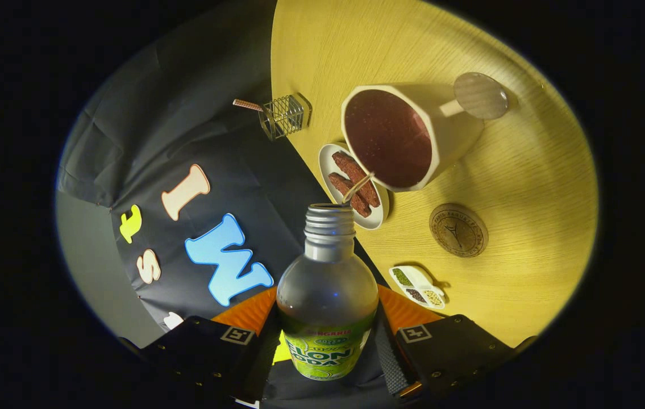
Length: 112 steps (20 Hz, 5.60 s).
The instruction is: Take the bottle from table, then pour the juice into the cup, finally place the bottle on the coaster
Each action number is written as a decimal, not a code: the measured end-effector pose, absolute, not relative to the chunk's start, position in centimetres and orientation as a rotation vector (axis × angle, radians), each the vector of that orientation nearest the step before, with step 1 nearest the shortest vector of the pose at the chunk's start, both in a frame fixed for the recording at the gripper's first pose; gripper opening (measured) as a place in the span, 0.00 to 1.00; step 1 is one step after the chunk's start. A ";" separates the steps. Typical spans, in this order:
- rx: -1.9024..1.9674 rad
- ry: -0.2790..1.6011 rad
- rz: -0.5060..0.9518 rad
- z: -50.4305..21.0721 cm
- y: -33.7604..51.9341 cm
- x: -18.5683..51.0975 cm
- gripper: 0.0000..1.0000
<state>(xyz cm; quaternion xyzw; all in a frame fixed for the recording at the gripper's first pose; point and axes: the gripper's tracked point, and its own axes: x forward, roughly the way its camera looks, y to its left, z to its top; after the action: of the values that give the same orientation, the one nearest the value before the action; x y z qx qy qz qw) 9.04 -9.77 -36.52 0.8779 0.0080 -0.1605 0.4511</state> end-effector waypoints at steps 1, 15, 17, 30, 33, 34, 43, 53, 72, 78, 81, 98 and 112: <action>2.177 0.027 -0.402 -36.8 -9.8 9.0 0.77; 2.207 0.003 -0.440 -37.5 -11.0 8.6 0.77; 2.203 0.000 -0.435 -37.3 -10.9 8.6 0.77; 2.151 0.008 -0.405 -36.3 -11.2 8.4 0.77; 2.140 0.022 -0.398 -36.2 -11.0 8.6 0.77; 2.136 0.024 -0.397 -36.2 -11.0 8.6 0.77; 2.093 0.047 -0.398 -36.5 -10.6 7.6 0.77; 1.849 0.083 -0.334 -34.3 -11.9 7.6 0.77; 1.047 0.018 -0.174 -26.6 -12.1 4.8 0.77; 0.703 0.017 -0.229 -24.2 -13.3 4.4 0.77; 0.476 0.049 -0.233 -23.5 -12.8 4.5 0.78; -0.056 0.140 -0.198 -27.1 -7.4 9.3 0.78; -0.078 0.234 -0.175 -38.2 -5.2 13.8 0.78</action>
<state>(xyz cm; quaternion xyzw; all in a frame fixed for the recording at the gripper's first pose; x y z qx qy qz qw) 13.82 -5.17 -38.20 -0.0389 0.1166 -0.0870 0.9886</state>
